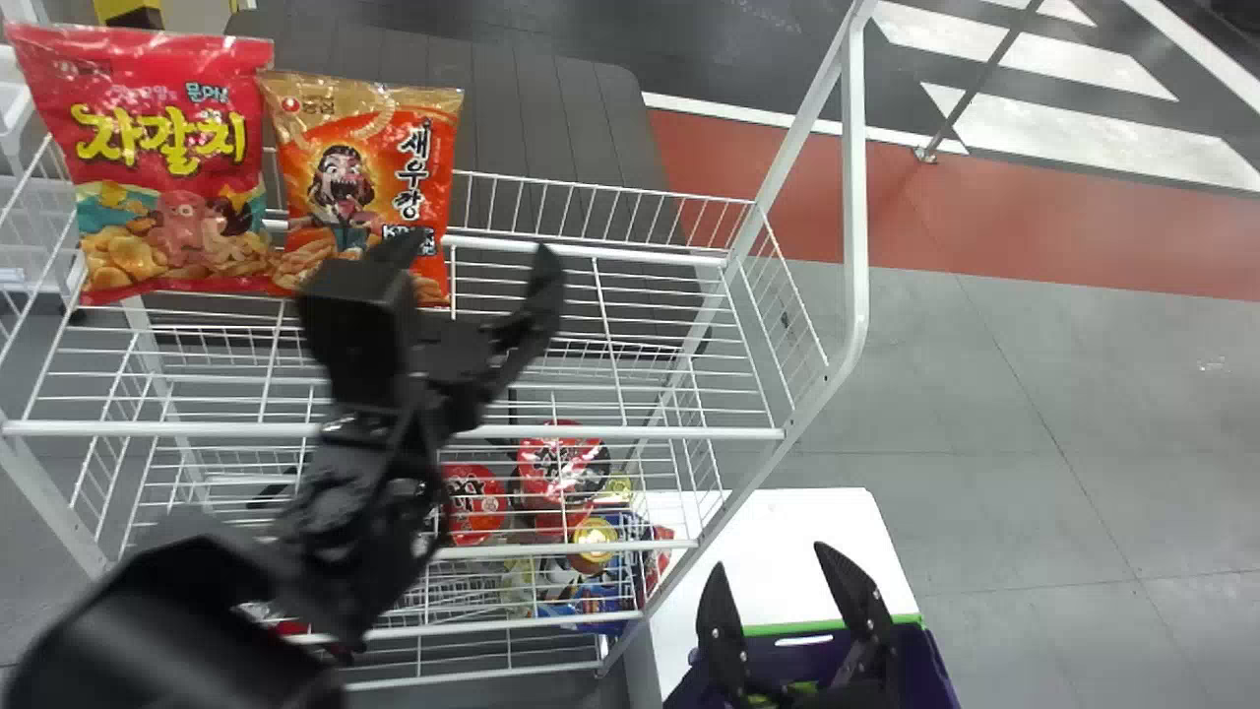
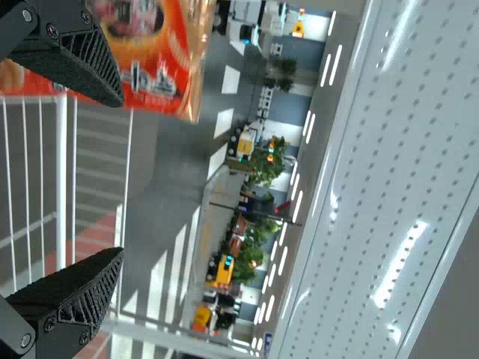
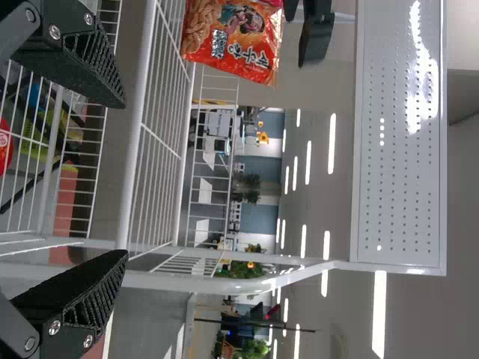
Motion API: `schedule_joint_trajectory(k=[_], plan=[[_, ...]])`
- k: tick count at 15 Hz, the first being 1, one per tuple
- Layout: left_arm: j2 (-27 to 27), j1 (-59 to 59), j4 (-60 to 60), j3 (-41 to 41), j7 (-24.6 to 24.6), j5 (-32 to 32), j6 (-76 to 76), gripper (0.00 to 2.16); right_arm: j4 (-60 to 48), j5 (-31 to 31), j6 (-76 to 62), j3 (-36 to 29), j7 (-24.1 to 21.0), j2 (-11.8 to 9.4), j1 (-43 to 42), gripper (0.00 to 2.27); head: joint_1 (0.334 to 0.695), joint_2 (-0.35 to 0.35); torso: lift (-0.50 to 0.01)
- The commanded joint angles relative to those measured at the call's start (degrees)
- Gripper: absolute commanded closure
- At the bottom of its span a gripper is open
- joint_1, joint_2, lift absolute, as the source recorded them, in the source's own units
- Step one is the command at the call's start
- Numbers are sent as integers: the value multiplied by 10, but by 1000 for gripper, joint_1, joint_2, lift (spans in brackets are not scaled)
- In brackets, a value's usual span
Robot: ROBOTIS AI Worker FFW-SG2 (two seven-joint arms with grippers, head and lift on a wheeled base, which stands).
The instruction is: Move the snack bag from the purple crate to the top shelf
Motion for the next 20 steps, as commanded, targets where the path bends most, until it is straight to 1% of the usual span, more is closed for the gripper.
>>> schedule_joint_trajectory(k=[1, 2, 3, 5, 7, 8, 9, 10, 11, 14, 16, 18, 20], plan=[[45, 84, -106, 76, -6, -4, 44, 130, -135, 3, 93, -3, 0, 7, 35, 120, 695, -350, 1], [59, 122, -146, 105, -7, -4, 48, 130, -191, 8, 138, -2, 0, 11, 49, 120, 695, -350, 1], [74, 172, -187, 140, -8, -9, 56, 130, -236, 11, 181, -2, 0, 16, 60, 120, 695, -280, 1], [76, 255, -247, 205, -19, -6, 63, 130, -311, 11, 267, 13, -19, 22, 79, 120, 695, -204, 1], [75, 317, -273, 243, -17, -6, 44, 134, -347, 16, 312, 36, -36, 22, 87, 120, 695, -137, 1], [73, 342, -273, 252, -3, -14, 12, 134, -363, 42, 314, 56, -54, 21, 96, 120, 695, -102, 1], [73, 370, -267, 252, 12, -32, -60, 137, -386, 70, 327, 79, -74, 21, 108, 120, 695, -36, 1], [72, 397, -265, 259, 13, -36, -123, 137, -408, 70, 365, 92, -76, 17, 114, 120, 695, 0, 1], [72, 420, -267, 266, 11, -36, -147, 137, -427, 75, 395, 104, -79, 16, 120, 120, 695, 31, 1], [71, 443, -273, 262, 6, -39, -147, 137, -445, 74, 413, 112, -73, 13, 120, 120, 695, 125, 1], [70, 448, -263, 251, 7, -53, -149, 137, -449, 65, 393, 111, -57, 13, 124, 120, 695, 136, 1], [69, 448, -262, 245, 8, -56, -149, 137, -449, 62, 363, 111, -56, 13, 130, 120, 695, 138, 1], [68, 448, -264, 235, 12, -67, -146, 137, -449, 54, 358, 109, -56, 9, 133, 120, 695, 128, 1]])
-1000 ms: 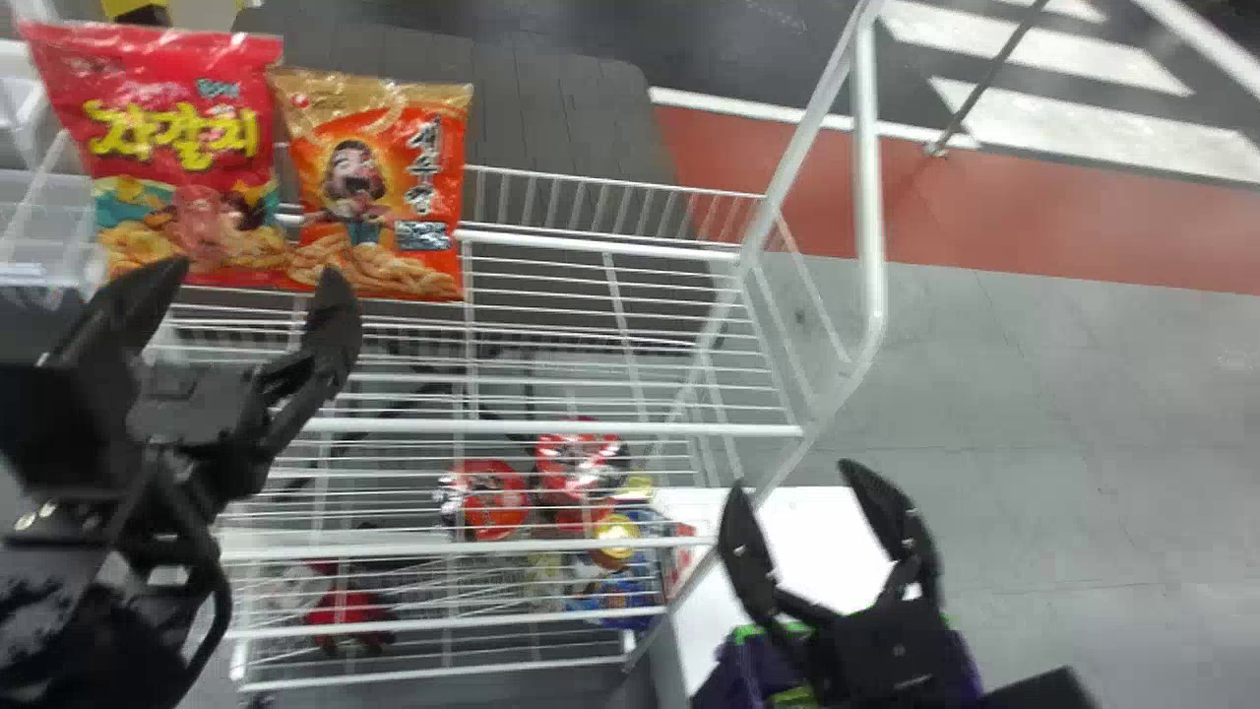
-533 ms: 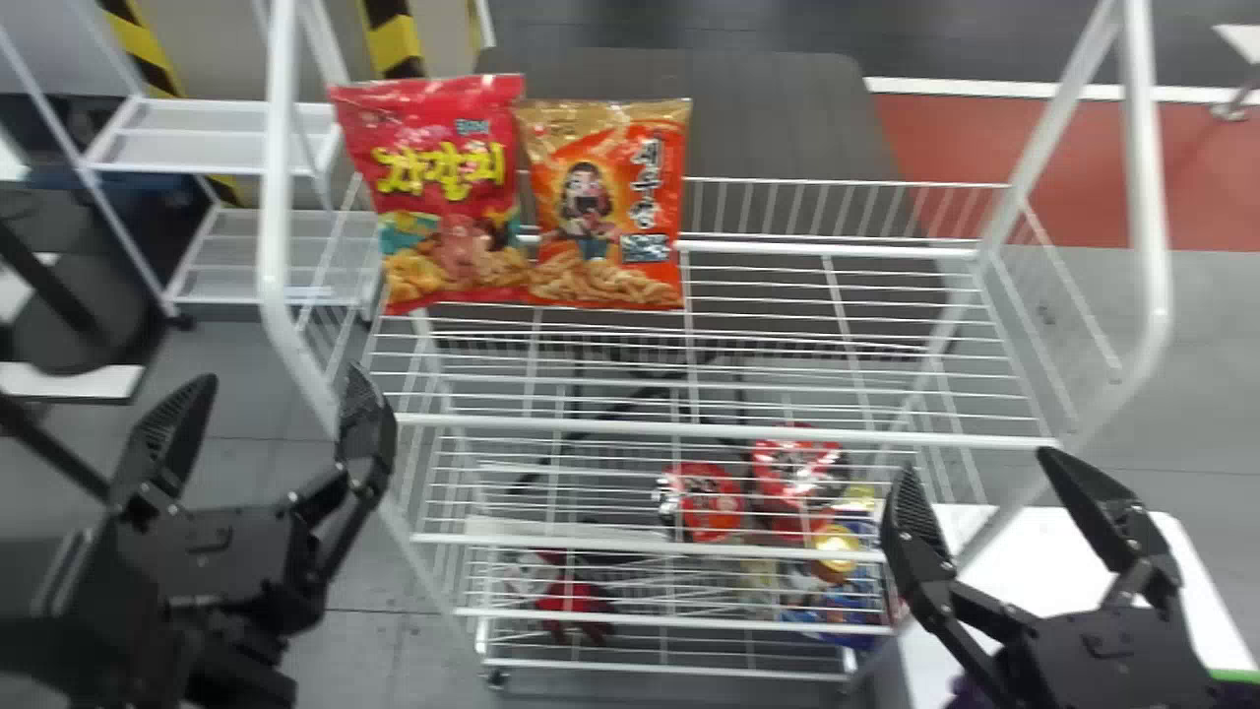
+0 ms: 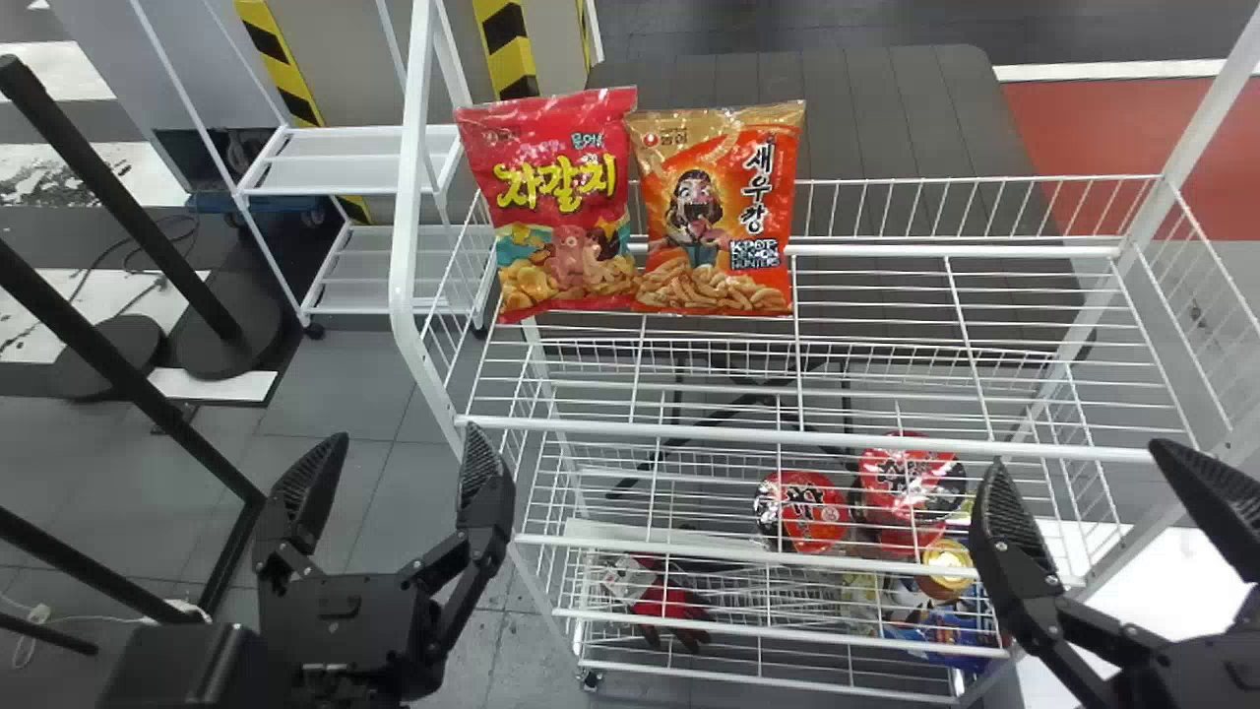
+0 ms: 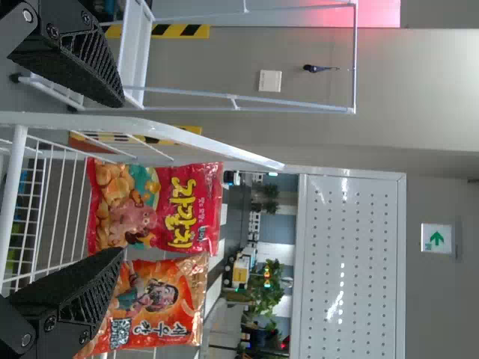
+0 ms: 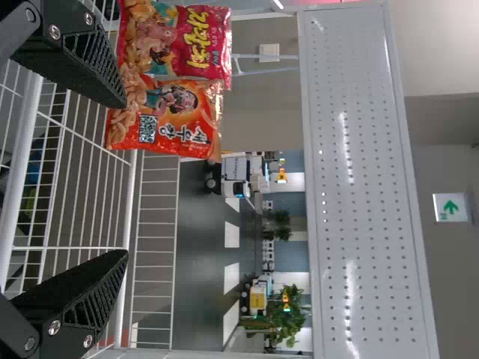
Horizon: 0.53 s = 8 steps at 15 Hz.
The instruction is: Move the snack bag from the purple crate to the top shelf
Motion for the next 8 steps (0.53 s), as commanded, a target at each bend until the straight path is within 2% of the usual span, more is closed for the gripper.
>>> schedule_joint_trajectory(k=[1, 8], plan=[[-1, 1, -2, -8, 3, -8, 6, 137, -1, -10, -6, -4, 0, -4, 3, 120, 695, 124, 1], [-1, 7, -8, -16, 17, -39, 8, 137, -3, -16, -20, -4, 4, -8, 6, 117, 695, 109, 1]])
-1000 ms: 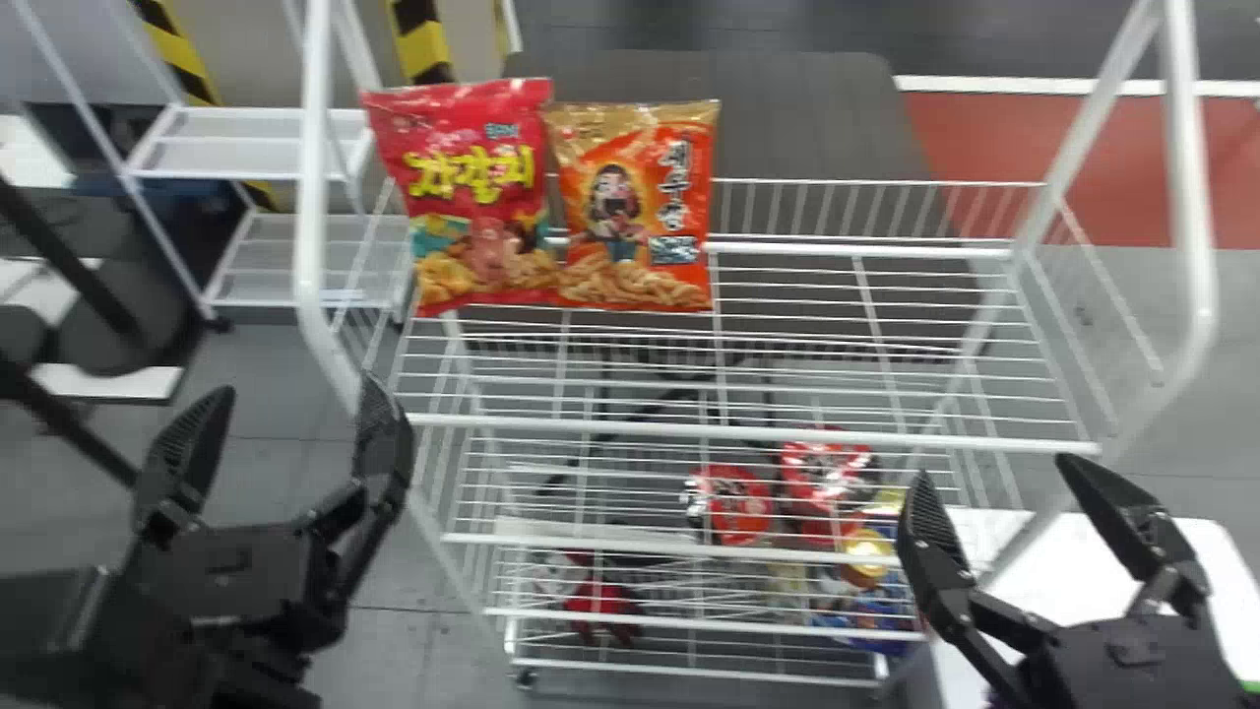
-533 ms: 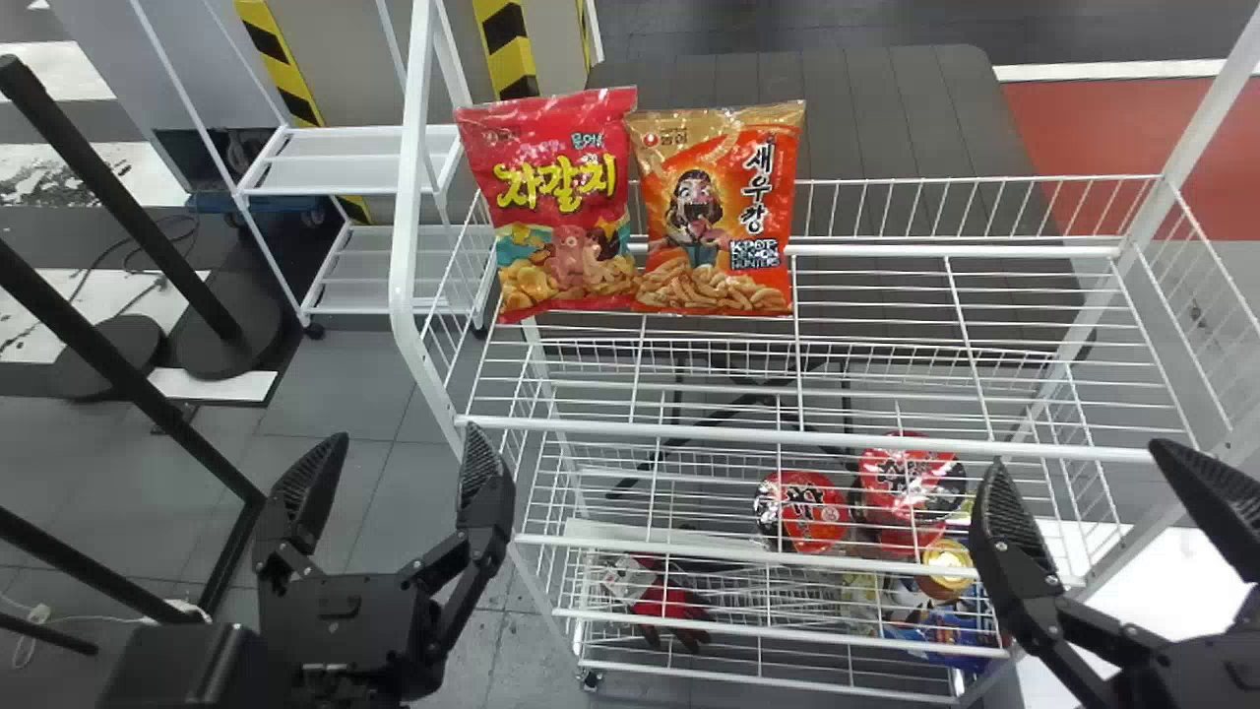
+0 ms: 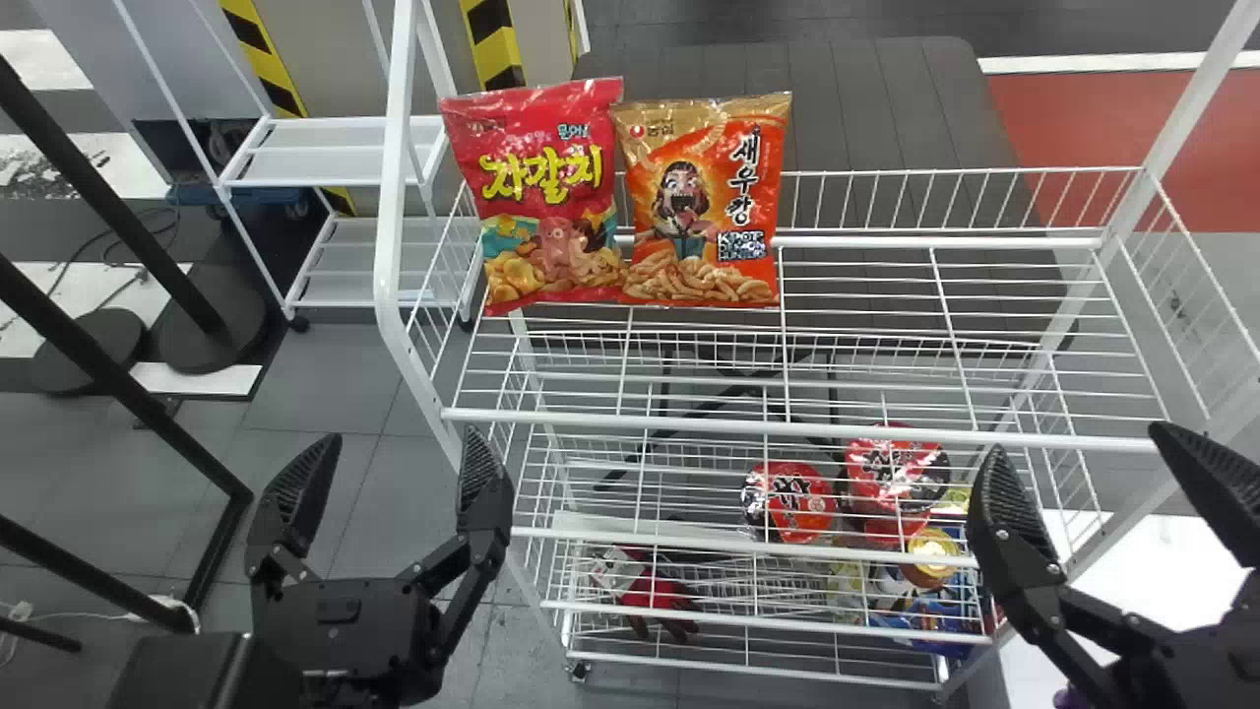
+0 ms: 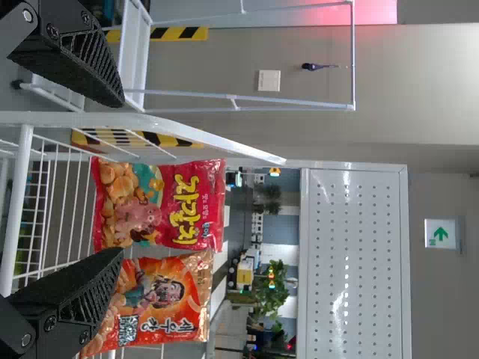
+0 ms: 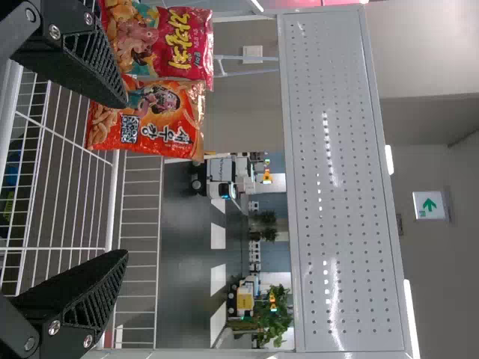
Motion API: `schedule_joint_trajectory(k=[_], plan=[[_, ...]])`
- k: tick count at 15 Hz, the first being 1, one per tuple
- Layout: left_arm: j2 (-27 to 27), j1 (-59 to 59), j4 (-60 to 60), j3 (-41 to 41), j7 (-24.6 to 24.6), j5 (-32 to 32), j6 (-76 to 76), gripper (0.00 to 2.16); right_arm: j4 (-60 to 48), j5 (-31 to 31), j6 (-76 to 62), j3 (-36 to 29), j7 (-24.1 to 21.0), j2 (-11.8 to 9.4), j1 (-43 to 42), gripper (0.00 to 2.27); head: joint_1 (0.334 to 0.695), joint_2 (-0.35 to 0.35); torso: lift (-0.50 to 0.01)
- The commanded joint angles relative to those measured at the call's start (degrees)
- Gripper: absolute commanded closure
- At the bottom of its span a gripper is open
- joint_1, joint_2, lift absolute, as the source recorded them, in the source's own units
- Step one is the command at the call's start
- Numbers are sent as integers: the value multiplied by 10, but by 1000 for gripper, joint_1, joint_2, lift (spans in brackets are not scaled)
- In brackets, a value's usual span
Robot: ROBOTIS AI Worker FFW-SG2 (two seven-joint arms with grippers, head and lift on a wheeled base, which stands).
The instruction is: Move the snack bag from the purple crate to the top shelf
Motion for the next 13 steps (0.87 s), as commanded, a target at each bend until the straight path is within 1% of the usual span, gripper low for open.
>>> schedule_joint_trajectory(k=[1, 5, 13], plan=[[0, 1, -7, -4, 1, -9, 7, 137, -1, -1, 0, 1, 1, 0, 0, 117, 695, 107, 1], [2, 0, -9, -4, -12, -9, 21, 147, -1, -7, -2, 1, 5, 0, 0, 117, 695, 100, 1], [4, -6, -3, -4, -13, -9, 22, 147, 4, -8, 1, 2, 5, 2, -7, 117, 695, 93, 1]])
